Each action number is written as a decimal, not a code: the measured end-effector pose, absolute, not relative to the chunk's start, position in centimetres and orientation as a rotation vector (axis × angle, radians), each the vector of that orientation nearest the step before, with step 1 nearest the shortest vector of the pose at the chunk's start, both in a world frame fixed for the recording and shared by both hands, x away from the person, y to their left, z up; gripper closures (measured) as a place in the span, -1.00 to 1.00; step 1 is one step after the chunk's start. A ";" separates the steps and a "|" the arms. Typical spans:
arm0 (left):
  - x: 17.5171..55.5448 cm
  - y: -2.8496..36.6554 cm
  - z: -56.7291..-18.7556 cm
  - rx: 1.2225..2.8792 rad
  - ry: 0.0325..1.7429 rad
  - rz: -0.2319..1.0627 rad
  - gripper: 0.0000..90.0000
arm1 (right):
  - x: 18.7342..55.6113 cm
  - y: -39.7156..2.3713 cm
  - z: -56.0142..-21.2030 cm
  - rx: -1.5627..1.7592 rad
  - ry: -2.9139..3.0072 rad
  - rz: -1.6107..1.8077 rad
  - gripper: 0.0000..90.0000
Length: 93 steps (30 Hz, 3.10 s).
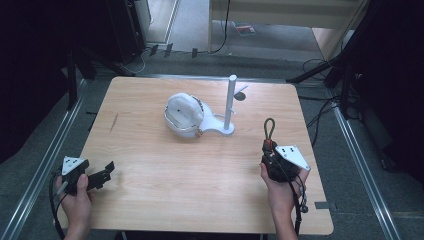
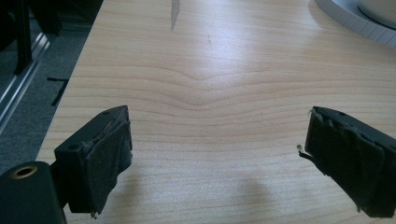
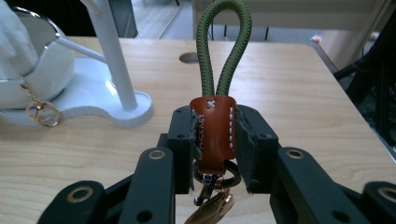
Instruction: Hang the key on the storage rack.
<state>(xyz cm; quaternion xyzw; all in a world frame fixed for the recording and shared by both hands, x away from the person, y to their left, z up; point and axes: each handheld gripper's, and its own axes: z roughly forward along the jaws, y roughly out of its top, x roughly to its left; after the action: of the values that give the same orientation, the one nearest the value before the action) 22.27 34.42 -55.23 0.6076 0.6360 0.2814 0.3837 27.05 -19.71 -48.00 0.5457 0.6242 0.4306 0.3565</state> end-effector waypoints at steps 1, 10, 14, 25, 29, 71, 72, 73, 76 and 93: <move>22.3 34.4 -55.2 1.549 1.621 0.717 -0.83 | 27.0 -19.6 -47.9 1.396 1.607 1.119 0.55; 22.2 34.4 -55.2 1.547 1.621 0.717 -0.83 | 26.3 -18.4 -46.6 1.294 1.571 1.180 0.55; 22.2 34.4 -55.2 1.546 1.621 0.716 -0.83 | 26.1 -17.9 -45.9 1.257 1.558 1.212 0.55; 22.2 34.4 -55.2 1.546 1.622 0.714 -0.83 | 26.0 -15.5 -45.2 1.168 1.560 1.265 0.55; 22.2 34.5 -55.2 1.544 1.621 0.714 -0.83 | 26.2 -14.6 -45.2 1.149 1.570 1.277 0.55; 22.2 34.5 -55.2 1.540 1.620 0.710 -0.83 | 29.8 -11.2 -48.0 1.210 1.653 1.250 0.55; 22.2 34.5 -55.2 1.540 1.619 0.710 -0.83 | 29.8 -11.2 -48.0 1.212 1.655 1.249 0.55; 22.2 34.5 -55.2 1.540 1.619 0.710 -0.83 | 29.9 -11.2 -48.1 1.216 1.655 1.248 0.55; 22.2 34.5 -55.2 1.542 1.619 0.712 -0.83 | 30.0 -11.2 -48.2 1.215 1.659 1.242 0.55; 22.2 34.5 -55.2 1.541 1.619 0.711 -0.83 | 31.9 -10.6 -49.7 1.252 1.714 1.200 0.54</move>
<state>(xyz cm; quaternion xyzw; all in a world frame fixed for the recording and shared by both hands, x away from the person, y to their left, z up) 22.22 34.47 -55.25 0.6057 0.6363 0.2795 0.3876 31.86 -10.60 -49.71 0.4819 0.6599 0.4620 0.3447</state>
